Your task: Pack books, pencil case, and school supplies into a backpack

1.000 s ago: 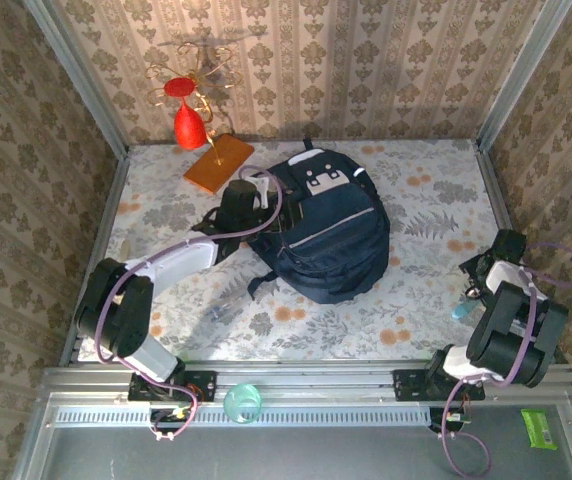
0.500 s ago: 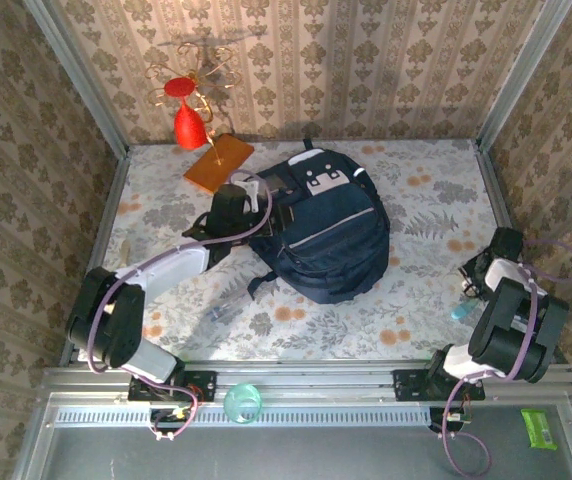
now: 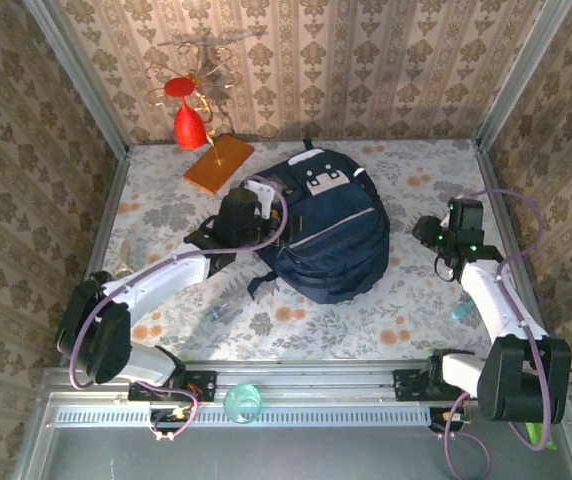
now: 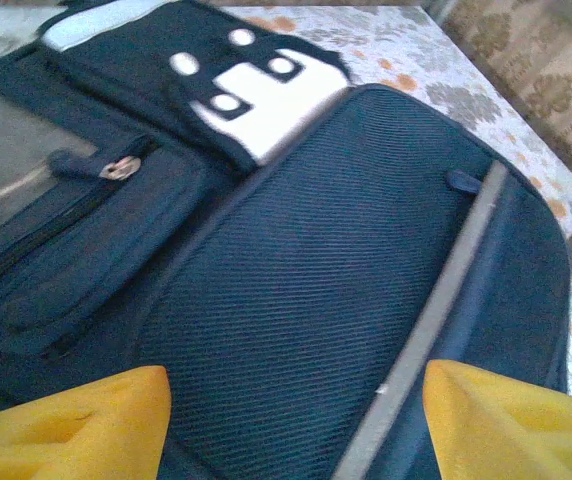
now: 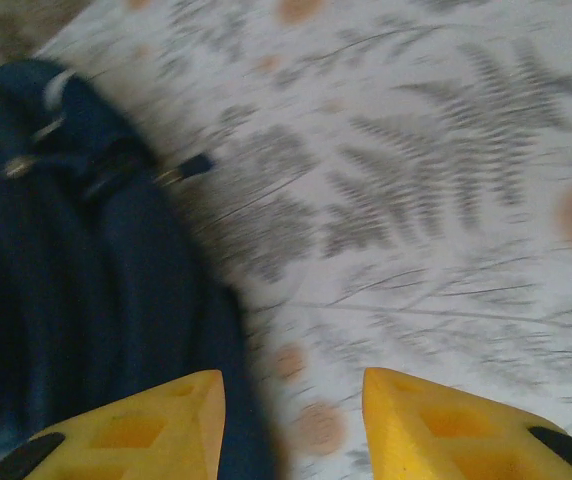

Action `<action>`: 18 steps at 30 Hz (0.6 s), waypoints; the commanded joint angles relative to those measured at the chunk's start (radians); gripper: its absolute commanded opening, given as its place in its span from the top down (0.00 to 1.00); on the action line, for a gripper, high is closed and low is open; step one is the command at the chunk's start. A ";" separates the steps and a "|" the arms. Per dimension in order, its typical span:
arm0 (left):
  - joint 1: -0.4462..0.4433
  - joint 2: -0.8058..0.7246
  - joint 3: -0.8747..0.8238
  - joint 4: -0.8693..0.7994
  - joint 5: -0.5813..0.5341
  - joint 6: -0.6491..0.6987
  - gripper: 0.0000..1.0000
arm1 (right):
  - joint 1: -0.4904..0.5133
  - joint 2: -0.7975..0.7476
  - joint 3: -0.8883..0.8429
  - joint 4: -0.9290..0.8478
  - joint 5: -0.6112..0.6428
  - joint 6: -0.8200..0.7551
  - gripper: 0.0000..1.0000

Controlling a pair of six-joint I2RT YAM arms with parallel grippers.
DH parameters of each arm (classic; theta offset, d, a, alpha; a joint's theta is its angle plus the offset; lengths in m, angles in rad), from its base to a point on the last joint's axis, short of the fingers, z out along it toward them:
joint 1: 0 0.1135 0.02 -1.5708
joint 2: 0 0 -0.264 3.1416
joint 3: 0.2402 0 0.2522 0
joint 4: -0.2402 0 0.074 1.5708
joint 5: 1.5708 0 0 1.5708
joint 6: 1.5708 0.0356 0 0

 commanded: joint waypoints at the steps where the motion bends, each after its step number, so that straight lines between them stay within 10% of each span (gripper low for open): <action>1: -0.032 0.011 0.072 -0.072 -0.055 0.181 0.32 | 0.032 -0.002 0.025 -0.030 -0.131 -0.029 0.59; 7: -0.084 0.080 0.145 -0.123 0.009 0.258 0.31 | 0.061 -0.005 0.078 -0.142 -0.136 -0.060 0.57; 13: -0.128 0.124 0.195 -0.175 -0.026 0.318 0.30 | 0.025 0.031 0.134 -0.338 0.250 -0.082 0.26; 18: -0.127 0.105 0.163 -0.134 -0.038 0.287 0.29 | -0.165 0.052 0.081 -0.307 0.281 0.005 0.12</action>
